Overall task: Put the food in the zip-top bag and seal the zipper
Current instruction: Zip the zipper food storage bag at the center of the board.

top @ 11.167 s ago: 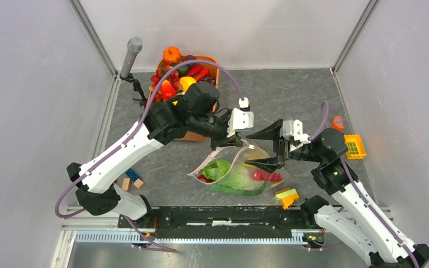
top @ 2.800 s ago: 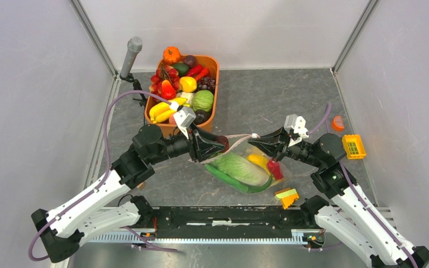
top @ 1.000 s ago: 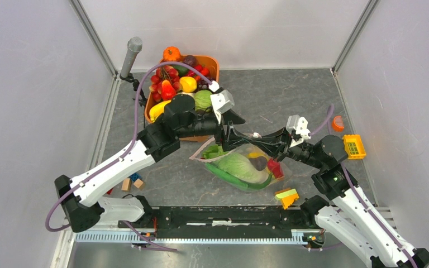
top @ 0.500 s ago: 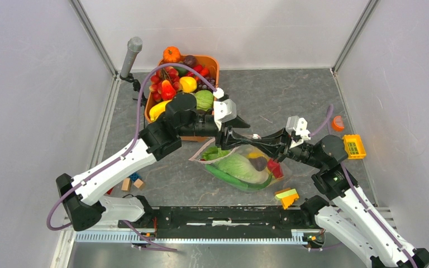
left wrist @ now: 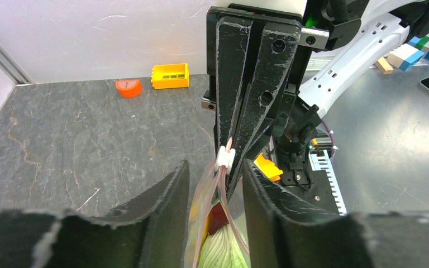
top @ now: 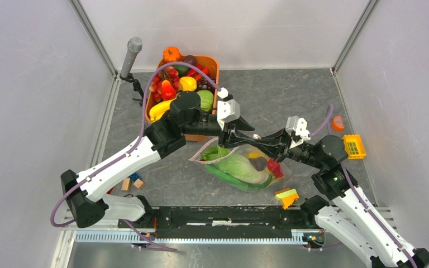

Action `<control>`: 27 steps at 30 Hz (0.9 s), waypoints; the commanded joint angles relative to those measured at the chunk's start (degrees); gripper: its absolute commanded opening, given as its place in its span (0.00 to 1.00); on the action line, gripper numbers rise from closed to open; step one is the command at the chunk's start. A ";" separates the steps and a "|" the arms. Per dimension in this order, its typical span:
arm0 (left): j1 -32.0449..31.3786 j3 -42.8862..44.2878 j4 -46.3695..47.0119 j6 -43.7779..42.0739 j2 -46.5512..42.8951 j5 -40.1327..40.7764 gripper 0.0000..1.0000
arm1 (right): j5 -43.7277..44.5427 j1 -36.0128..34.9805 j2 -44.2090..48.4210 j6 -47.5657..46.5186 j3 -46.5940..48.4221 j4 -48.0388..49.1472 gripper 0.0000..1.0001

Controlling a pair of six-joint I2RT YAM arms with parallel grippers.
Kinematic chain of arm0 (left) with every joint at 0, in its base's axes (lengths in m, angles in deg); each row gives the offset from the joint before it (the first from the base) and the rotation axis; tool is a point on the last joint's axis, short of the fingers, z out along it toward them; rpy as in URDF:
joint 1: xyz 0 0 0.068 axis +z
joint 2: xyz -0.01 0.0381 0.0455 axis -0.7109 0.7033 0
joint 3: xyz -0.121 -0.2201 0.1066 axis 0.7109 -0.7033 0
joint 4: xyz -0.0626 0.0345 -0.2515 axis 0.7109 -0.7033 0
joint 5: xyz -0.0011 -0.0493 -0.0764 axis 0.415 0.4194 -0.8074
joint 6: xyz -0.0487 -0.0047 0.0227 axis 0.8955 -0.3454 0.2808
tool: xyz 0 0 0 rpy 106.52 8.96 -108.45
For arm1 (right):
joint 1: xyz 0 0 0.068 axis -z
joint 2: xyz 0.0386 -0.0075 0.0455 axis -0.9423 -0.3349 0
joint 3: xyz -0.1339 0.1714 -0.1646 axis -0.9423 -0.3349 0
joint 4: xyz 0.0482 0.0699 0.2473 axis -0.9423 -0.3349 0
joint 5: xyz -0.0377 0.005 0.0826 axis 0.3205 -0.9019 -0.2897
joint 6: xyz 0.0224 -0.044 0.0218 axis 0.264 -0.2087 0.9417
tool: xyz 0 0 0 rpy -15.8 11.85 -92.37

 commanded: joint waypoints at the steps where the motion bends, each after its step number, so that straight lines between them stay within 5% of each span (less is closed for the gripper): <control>1: -0.37 2.46 3.32 0.99 0.58 -2.36 0.41 | -0.66 -0.11 0.88 -0.77 1.51 1.22 0.00; 9: -0.39 2.50 0.18 -0.30 1.01 -4.11 0.32 | 0.22 -0.11 1.42 -1.11 1.42 0.74 0.00; 20: -0.39 0.40 -0.57 -1.52 -0.93 -0.39 0.05 | 2.91 -0.11 2.11 -1.70 1.00 0.16 0.00; 27: -0.39 -2.13 -2.45 -3.27 -4.27 3.57 0.02 | 4.63 -0.11 2.91 -2.22 0.80 -0.01 0.00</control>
